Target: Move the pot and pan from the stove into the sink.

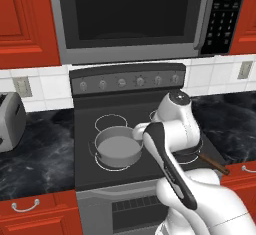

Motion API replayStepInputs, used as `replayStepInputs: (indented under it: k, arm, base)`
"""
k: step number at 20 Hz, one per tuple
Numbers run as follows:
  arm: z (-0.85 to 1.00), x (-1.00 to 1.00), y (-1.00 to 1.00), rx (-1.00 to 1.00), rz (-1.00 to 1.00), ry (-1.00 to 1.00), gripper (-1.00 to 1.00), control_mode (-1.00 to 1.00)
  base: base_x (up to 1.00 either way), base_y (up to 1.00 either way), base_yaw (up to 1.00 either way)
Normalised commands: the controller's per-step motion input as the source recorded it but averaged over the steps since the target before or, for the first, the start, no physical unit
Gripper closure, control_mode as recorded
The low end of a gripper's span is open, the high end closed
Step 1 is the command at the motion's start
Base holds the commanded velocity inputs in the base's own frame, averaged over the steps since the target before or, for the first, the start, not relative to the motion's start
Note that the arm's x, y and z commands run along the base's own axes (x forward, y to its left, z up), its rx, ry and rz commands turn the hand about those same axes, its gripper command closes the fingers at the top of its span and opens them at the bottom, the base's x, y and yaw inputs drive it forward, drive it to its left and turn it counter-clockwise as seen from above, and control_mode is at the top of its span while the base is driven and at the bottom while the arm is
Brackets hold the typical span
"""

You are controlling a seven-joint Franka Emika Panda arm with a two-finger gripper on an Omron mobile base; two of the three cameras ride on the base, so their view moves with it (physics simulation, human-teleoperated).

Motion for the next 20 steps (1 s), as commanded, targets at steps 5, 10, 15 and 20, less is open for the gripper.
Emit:
replayStepInputs:
  k: [5, 10, 15, 20]
  arm:
    - [-0.19, 0.15, 0.00, 0.02, -0.06, 0.00, -1.00, -1.00]
    - [-0.16, 0.16, 0.00, 0.02, -0.06, 0.00, -1.00, -1.00]
    - [-0.12, 0.17, 0.00, 0.03, -0.08, 0.00, -1.00, -1.00]
    - [-0.06, 0.08, 0.02, 0.04, -0.10, 0.00, -1.00, -1.00]
  base:
    - [0.00, 0.00, 0.00]
    - [0.00, 0.00, 0.00]
    - [0.00, 0.00, 0.00]
    - [0.00, 0.00, 0.00]
